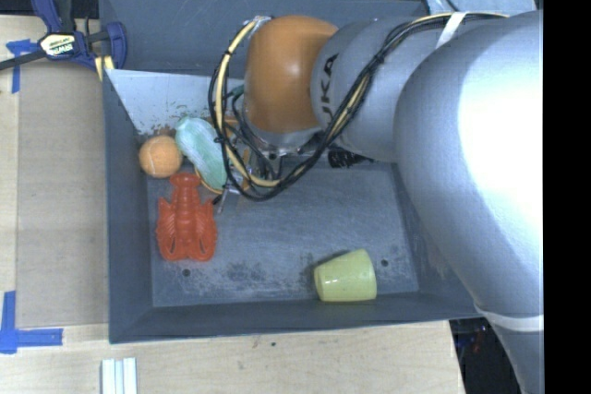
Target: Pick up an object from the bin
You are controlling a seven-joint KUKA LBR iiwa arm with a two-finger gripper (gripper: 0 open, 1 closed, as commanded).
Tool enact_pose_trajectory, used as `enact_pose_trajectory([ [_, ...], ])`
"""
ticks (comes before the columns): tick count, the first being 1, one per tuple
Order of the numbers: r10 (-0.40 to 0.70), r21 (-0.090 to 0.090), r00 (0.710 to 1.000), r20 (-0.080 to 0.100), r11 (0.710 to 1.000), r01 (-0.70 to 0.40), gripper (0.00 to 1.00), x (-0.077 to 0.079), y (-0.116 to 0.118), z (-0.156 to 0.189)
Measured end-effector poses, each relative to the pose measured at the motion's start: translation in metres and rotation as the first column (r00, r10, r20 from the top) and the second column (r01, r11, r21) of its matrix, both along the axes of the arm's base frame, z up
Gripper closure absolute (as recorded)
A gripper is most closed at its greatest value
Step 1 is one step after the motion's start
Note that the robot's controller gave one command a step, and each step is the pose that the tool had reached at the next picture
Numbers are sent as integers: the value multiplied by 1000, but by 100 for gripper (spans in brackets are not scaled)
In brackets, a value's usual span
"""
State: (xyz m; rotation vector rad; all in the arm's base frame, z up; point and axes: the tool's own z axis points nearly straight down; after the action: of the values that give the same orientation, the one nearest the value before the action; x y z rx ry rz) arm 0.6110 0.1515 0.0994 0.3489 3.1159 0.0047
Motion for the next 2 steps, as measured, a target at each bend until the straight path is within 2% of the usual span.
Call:
enact_pose_trajectory([
  [1, 193, -3, 981, 13, 981, -193, 0, 4, 3, 64],
  [2, 505, -2, 863, -2, 863, -505, 0, -20, 49, 0],
])
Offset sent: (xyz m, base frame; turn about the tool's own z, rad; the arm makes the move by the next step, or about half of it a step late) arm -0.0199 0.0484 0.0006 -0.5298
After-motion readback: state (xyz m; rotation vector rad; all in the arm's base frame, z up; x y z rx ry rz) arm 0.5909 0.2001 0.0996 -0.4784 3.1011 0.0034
